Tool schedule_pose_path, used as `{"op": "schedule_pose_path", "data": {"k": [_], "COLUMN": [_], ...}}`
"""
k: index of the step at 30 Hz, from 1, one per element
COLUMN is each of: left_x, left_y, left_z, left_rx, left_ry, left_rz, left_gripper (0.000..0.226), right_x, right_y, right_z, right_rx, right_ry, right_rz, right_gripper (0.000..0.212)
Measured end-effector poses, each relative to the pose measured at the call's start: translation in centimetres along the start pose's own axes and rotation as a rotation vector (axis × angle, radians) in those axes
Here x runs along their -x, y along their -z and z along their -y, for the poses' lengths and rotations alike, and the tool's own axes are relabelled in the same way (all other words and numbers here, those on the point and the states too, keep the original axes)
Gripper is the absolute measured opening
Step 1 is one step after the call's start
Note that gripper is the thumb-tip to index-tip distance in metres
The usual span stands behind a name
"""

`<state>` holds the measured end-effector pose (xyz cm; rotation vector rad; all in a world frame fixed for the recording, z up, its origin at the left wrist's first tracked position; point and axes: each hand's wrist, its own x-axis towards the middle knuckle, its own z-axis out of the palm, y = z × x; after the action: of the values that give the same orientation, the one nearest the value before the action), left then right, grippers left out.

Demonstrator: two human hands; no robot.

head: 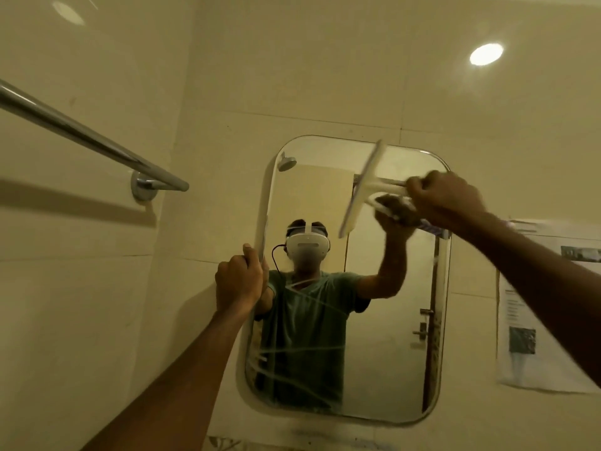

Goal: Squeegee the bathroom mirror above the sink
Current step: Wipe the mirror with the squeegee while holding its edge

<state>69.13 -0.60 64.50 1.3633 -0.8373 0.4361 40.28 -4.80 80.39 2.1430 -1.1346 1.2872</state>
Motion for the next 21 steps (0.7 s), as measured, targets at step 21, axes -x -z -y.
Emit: {"op": "schedule_pose_path", "data": {"k": [21], "left_x": [0.1], "left_y": [-0.6], "left_z": [0.4], "left_rx": [-0.007], "left_ry": [0.003], "left_rz": [-0.030], "left_gripper": [0.063], "right_x": [5.3], "right_y": [-2.2], "right_z": [-7.2], "right_rx": [-0.382], "right_ry": [-0.531], "right_rz": [0.076], "right_gripper": [0.043]}}
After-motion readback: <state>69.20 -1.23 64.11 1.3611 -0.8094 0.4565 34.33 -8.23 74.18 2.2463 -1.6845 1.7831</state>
